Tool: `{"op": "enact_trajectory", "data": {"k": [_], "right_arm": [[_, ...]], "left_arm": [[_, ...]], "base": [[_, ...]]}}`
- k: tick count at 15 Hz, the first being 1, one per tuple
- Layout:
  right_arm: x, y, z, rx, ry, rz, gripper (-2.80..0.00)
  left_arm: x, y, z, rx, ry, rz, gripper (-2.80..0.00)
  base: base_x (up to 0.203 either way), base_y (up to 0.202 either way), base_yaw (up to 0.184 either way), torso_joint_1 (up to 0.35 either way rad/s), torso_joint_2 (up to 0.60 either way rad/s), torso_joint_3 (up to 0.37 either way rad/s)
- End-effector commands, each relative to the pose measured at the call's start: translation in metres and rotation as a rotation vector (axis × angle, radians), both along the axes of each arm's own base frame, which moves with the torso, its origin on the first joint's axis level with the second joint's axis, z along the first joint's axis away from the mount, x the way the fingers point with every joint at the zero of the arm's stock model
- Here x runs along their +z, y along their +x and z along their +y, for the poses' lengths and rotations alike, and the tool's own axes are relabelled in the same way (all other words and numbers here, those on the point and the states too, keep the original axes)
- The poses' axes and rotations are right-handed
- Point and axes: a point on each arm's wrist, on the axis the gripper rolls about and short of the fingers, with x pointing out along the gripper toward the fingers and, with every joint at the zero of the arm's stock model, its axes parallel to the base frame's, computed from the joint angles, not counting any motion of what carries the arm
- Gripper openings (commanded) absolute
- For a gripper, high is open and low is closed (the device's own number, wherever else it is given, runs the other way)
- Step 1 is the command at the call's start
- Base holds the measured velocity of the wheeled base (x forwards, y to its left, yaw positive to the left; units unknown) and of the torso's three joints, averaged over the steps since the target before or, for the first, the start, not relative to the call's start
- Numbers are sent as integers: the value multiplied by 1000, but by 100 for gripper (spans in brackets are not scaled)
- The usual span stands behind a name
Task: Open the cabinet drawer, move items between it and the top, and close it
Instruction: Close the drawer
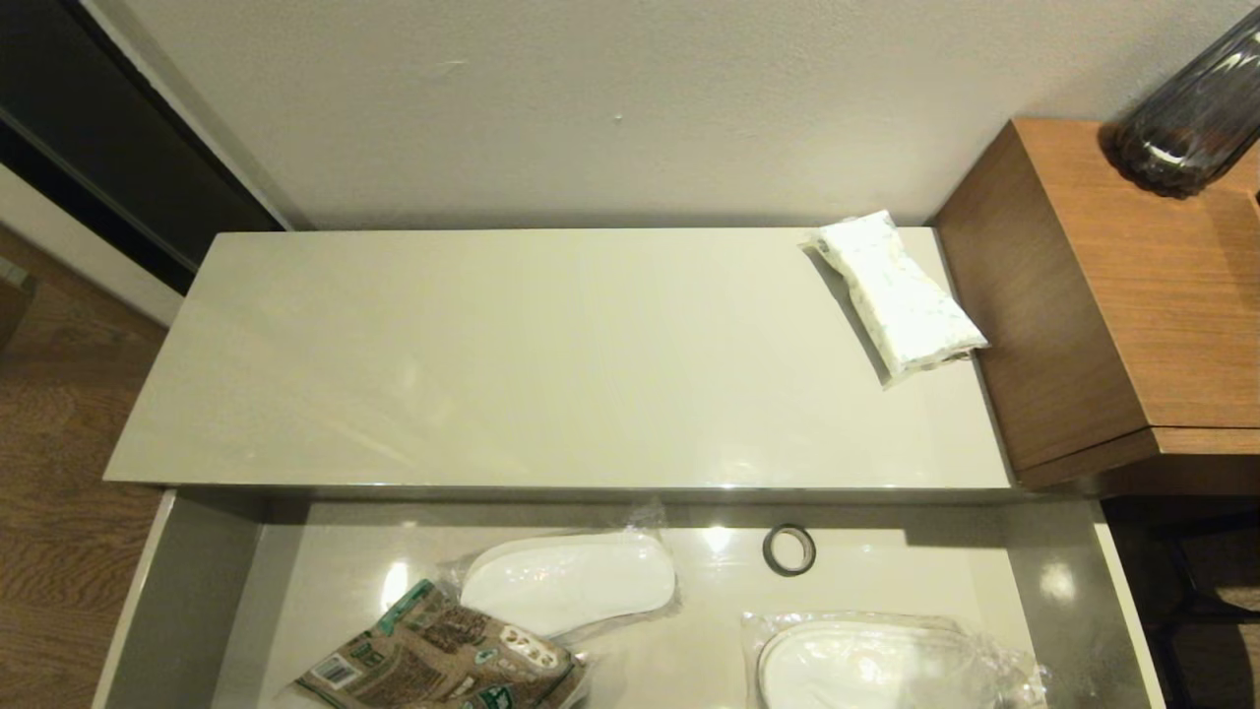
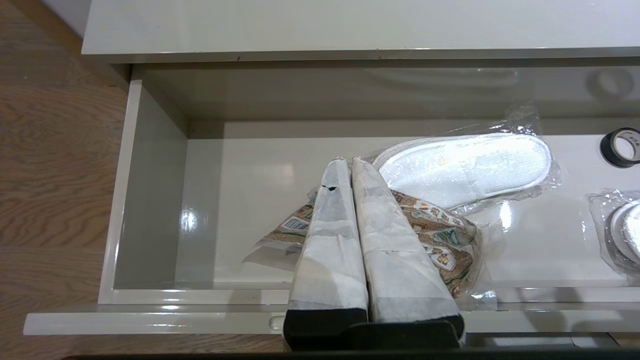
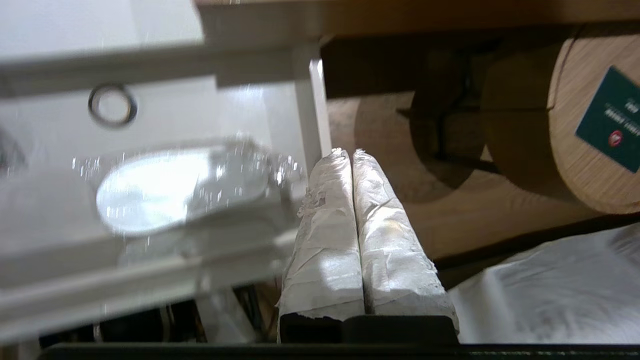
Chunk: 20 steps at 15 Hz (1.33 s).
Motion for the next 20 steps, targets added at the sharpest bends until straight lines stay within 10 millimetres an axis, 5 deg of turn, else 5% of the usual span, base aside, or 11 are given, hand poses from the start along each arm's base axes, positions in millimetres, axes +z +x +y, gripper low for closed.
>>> {"op": "enact_trajectory", "data": {"k": [1, 4, 9, 13, 16, 20], "right_arm": [[14, 30, 5, -38, -28, -112, -280], [32, 45, -1, -48, -224, -290, -280], [-3, -8, 4, 55, -401, -512, -280], [-11, -16, 6, 39, -378, -551, -280], [-37, -20, 4, -5, -306, -572, -280], [-102, -25, 4, 44, -228, -620, -280]], "left_arm": [[0, 0, 0, -1, 0, 1, -280], [0, 0, 0, -1, 0, 1, -280], [0, 0, 0, -1, 0, 1, -280], [0, 0, 0, -1, 0, 1, -280], [0, 0, 0, -1, 0, 1, -280], [0, 0, 0, -1, 0, 1, -280]], "base": [[0, 0, 0, 0, 0, 0], [0, 0, 0, 0, 0, 0], [0, 0, 0, 0, 0, 0], [0, 0, 0, 0, 0, 0], [0, 0, 0, 0, 0, 0], [0, 0, 0, 0, 0, 0]]}}
